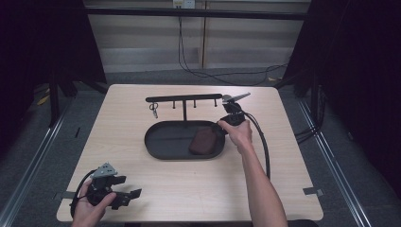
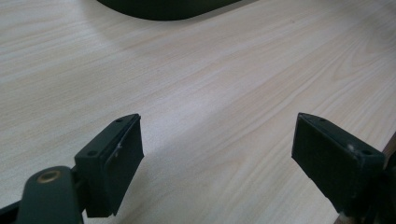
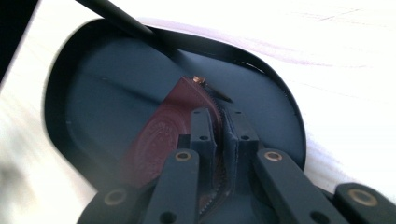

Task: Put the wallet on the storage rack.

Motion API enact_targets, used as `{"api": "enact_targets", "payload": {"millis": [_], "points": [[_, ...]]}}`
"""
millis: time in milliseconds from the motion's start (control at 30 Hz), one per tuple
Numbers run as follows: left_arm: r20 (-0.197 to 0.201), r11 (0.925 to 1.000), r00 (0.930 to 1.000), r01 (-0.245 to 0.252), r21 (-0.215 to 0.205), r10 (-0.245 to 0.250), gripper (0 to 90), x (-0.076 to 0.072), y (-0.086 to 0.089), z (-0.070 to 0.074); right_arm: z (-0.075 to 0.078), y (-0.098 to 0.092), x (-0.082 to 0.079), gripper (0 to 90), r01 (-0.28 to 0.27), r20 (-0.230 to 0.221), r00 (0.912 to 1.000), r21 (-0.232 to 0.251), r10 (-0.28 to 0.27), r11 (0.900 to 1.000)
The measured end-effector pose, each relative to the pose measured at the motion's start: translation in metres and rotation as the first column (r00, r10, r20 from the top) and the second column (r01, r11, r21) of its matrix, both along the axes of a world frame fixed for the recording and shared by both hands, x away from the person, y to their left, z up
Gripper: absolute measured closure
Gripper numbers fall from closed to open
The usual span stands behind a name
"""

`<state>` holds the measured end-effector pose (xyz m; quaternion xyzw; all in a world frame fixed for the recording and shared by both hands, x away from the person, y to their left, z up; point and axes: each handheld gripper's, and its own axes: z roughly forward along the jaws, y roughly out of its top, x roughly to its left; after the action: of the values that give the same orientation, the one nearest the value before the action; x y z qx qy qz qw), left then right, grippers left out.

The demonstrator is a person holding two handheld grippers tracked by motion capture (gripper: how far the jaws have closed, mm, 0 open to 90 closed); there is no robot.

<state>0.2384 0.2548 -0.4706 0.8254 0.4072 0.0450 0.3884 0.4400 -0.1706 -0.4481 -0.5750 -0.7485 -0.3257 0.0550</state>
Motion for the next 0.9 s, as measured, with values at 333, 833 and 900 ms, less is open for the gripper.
{"api": "enact_targets", "payload": {"millis": [333, 833, 900], "points": [[0.0, 1.0, 1.0, 0.001, -0.001, -0.001, 16.3, 0.001, 0.0, 0.0, -0.011, 0.0, -0.002, 80.7, -0.007, 0.009, 0.9999, -0.018, 0.007, 1.0], [-0.002, 0.9999, 1.0, -0.01, -0.009, 0.01, 16.4, 0.002, 0.0, 0.0, -0.003, -0.001, -0.009, 51.8, 0.006, 0.064, 0.9979, -0.015, -0.005, 1.0], [0.001, 0.9999, 0.9999, -0.013, -0.01, 0.013, 16.4, 0.002, 0.0, 0.0, -0.001, -0.002, -0.01, 41.2, 0.009, 0.071, 0.9974, -0.019, -0.008, 1.0]]}}
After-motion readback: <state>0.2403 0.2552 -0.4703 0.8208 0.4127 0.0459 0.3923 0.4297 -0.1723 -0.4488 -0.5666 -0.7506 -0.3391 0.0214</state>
